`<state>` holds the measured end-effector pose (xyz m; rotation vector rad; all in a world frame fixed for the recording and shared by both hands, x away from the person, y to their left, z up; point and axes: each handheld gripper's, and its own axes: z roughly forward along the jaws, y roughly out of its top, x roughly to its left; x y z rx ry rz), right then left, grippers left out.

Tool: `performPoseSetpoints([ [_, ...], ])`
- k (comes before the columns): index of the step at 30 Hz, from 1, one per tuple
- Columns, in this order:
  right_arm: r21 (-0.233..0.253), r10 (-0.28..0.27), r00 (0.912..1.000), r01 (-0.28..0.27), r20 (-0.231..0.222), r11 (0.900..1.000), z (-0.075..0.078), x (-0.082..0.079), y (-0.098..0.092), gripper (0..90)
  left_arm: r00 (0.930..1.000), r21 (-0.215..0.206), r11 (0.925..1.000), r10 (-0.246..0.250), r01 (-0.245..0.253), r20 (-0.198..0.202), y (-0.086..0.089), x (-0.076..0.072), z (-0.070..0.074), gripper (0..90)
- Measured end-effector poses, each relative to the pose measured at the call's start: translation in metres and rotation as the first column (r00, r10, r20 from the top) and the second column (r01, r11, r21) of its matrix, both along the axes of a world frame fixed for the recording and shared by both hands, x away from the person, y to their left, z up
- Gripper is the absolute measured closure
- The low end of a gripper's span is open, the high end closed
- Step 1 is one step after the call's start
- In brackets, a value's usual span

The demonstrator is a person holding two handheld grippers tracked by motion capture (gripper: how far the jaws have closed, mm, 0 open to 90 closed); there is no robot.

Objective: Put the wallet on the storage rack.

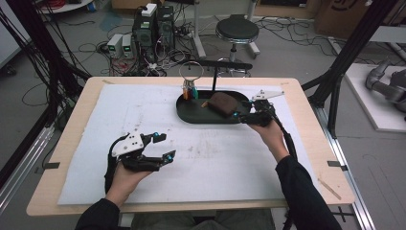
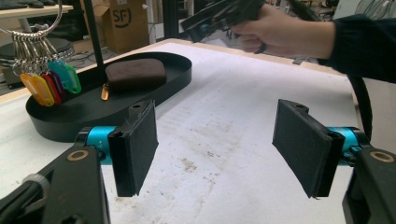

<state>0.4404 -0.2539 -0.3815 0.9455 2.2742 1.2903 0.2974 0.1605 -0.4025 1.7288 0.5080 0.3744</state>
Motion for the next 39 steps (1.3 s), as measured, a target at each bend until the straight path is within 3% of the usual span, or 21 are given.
performPoseSetpoints([
  [7,0.035,0.048,0.9987,-0.048,0.018,0.998,0.007,-0.037,-0.024,29.3,0.9997,0.023,0.9994,0.026,-0.026,0.002,0.002,0.002,0.0,29.6],
  [13,0.072,0.065,0.9976,-0.067,0.023,0.995,0.003,-0.063,-0.039,27.1,0.9988,0.035,0.9982,0.049,-0.049,-0.001,0.005,0.005,-0.002,29.0],
  [16,0.066,0.067,0.9974,-0.068,0.026,0.995,-0.001,-0.071,-0.045,26.3,0.9982,0.042,0.9973,0.061,-0.061,-0.002,0.007,0.006,-0.002,29.0],
  [25,0.096,0.028,0.9996,-0.028,-0.001,0.995,-0.015,-0.083,-0.069,21.8,0.9946,0.051,0.9933,0.104,-0.104,-0.002,0.012,0.008,-0.003,26.1],
  [39,0.101,0.008,0.9999,-0.008,-0.005,0.995,-0.02,-0.08,-0.079,21.3,0.9888,0.055,0.9873,0.149,-0.149,0.004,0.021,0.01,-0.006,23.3],
])
